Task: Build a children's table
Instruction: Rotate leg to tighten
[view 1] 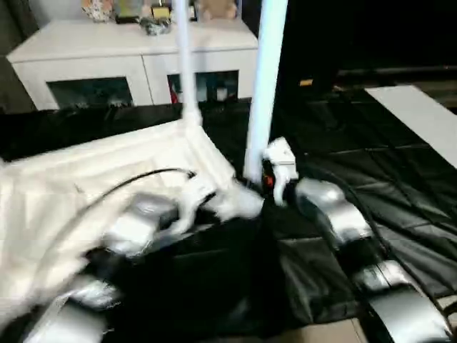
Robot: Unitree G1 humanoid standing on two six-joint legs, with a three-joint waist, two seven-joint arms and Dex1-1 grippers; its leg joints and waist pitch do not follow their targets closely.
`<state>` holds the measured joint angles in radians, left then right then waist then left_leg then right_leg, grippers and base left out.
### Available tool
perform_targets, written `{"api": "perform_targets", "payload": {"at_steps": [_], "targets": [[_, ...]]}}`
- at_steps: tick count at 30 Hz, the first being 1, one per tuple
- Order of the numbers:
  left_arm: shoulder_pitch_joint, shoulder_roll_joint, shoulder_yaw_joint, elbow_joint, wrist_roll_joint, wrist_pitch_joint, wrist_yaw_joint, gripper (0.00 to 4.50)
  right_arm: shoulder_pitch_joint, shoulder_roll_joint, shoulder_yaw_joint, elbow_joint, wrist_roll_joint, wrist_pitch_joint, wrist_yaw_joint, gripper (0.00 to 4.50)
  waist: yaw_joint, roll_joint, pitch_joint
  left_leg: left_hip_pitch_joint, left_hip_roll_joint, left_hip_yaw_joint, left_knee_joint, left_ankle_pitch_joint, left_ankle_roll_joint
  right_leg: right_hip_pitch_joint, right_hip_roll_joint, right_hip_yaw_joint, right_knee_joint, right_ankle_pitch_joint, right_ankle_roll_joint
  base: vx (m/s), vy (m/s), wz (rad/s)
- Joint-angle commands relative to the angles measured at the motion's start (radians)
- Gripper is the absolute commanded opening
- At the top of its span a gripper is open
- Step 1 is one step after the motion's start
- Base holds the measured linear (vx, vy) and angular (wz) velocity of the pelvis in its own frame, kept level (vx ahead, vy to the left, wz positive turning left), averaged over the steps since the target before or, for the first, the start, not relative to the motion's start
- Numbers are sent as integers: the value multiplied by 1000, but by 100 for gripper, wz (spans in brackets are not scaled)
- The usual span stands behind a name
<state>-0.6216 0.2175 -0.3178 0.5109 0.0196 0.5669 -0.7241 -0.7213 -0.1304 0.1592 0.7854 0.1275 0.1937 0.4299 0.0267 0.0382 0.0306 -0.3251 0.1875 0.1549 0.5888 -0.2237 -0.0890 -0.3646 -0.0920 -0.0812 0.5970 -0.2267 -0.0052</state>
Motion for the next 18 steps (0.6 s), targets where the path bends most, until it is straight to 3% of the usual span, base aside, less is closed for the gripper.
{"api": "perform_targets", "payload": {"at_steps": [1, 3, 5, 7, 8, 11, 13, 15, 18], "targets": [[-36, -67, 20, 64, 6, 9, 109, 0, 58, 16, 4, 213, -60, 100, -139, 186, -7, -3, -20, 0, 28, -17, -95, -422, -20, 3, -60, 42, -111, -522, -113, 0, 0, 0], [-59, -116, 20, 90, 1, 5, 134, 0, 42, 41, -9, 247, -50, 96, -178, 186, -5, -5, -19, 5, 28, -15, -96, -431, -13, -2, -58, 42, -117, -522, -110, 0, 0, 0], [-82, -157, 27, 115, -4, -6, 155, 0, 27, 67, -27, 280, -38, 96, -215, 186, -8, -7, -15, 0, 24, -16, -99, -443, -3, -4, -53, 46, -116, -525, -105, 0, 0, 0], [-94, -172, 34, 128, -1, -11, 171, 0, 12, 83, -31, 308, -42, 89, -235, 186, -7, -9, -17, 9, 21, -19, -97, -475, 0, -9, -55, 46, -123, -569, -85, 0, 0, 0], [-96, -172, 39, 129, -1, -11, 175, 0, 7, 89, -38, 317, -37, 91, -239, 186, -9, -7, -16, -2, 22, -25, -105, -480, 7, -3, -57, 47, -121, -568, -75, 0, 0, 0], [-95, -165, 45, 140, 3, -15, 181, 0, -2, 96, -43, 334, -44, 85, -248, 186, -8, -6, -21, -2, 24, -26, -107, -469, 11, -3, -59, 47, -123, -553, -74, 0, 0, 0], [-98, -160, 50, 157, 7, -25, 186, 0, -10, 102, -48, 350, -51, 77, -256, 186, -7, -13, -21, -6, 24, -23, -111, -447, 19, -2, -58, 49, -125, -527, -80, 0, 0, 0], [-101, -157, 53, 167, 10, -31, 190, 0, -14, 105, -52, 359, -55, 71, -260, 186, -6, -10, -19, -1, 23, -21, -109, -456, 19, -9, -59, 50, -128, -548, -83, 0, 0, 0], [-110, -153, 61, 193, 17, -45, 196, 0, -26, 110, -52, 372, -66, 51, -255, 186, -8, -11, -15, 6, 20, -22, -107, -493, 18, -16, -60, 46, -138, -620, -60, 0, 0, 0]]}}
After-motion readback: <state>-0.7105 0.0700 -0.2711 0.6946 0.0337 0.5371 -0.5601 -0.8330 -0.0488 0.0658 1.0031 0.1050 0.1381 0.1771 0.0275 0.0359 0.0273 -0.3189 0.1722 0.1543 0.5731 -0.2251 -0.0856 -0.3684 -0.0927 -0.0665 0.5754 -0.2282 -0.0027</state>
